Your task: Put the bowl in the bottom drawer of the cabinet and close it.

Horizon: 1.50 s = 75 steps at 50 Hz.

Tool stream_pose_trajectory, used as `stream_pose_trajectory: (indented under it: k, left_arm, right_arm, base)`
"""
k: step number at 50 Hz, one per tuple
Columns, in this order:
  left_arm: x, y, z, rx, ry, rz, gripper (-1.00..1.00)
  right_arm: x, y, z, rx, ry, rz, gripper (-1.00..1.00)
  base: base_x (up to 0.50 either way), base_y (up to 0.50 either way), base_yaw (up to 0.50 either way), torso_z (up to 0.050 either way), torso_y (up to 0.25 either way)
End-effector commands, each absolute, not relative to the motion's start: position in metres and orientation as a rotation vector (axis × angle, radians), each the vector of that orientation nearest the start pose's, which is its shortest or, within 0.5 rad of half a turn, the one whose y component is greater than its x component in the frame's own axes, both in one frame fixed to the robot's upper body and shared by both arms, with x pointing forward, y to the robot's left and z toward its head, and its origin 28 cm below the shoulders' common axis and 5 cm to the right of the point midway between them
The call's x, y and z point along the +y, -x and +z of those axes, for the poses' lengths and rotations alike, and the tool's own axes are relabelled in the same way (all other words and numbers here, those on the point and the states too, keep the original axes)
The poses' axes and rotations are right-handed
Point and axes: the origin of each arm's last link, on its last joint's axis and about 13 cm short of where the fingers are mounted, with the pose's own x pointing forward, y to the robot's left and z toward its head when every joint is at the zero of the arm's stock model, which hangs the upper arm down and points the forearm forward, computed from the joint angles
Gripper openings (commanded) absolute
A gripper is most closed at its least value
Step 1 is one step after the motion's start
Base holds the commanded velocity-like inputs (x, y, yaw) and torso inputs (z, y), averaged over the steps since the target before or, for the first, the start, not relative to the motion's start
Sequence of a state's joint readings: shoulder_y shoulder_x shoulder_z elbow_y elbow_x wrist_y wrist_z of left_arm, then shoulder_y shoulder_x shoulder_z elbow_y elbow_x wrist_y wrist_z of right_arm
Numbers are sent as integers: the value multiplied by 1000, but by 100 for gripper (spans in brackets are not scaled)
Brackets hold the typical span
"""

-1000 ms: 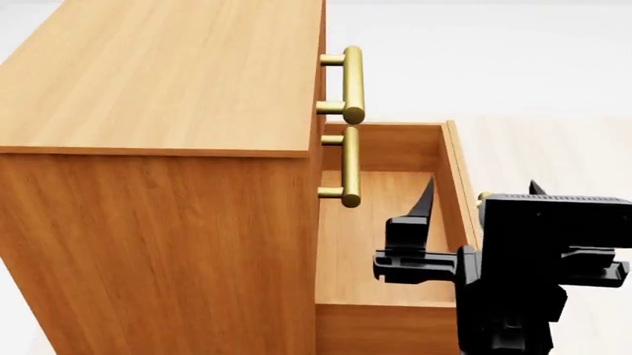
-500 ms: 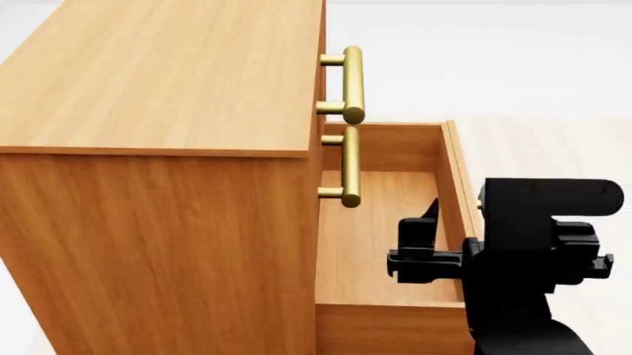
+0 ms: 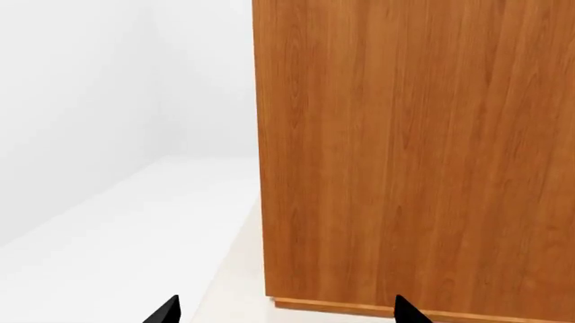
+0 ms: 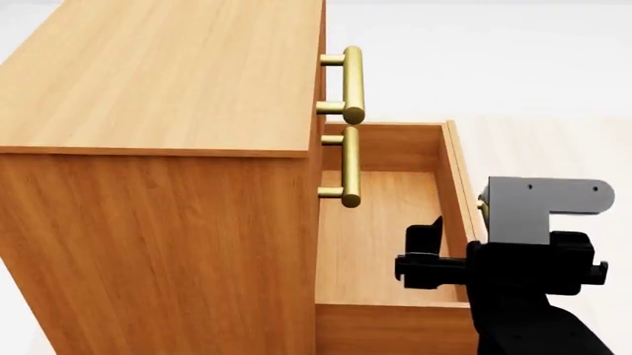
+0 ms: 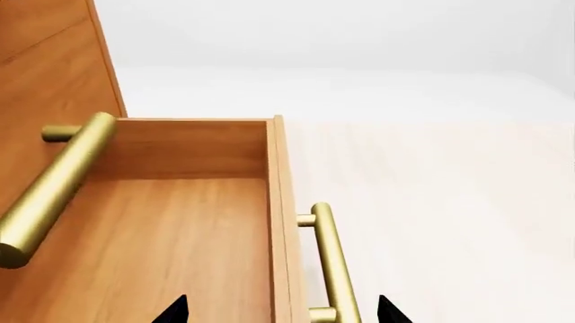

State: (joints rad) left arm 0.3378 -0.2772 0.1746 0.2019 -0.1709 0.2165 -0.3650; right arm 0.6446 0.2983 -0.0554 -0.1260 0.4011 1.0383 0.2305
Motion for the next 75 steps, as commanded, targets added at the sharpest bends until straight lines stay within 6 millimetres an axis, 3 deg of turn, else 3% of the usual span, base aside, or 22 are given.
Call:
stream_pose_trajectory:
  k: [1,45,75]
  left_arm:
    - [226,-130,10,-41,-18,135,100]
    - [225,-129,10,-43,-22,135,100]
    - [225,-129,11,-43,-18,136,100]
  right_arm:
    - [-150,-308,146,347,23,-104,100]
    - [-156,-311,121,490,12,-131,100]
    - [-172,-310,120,460,21,-219,100]
  base:
    - [0,0,0,0,0]
    - [0,0,0,0,0]
    - [0,0,0,0,0]
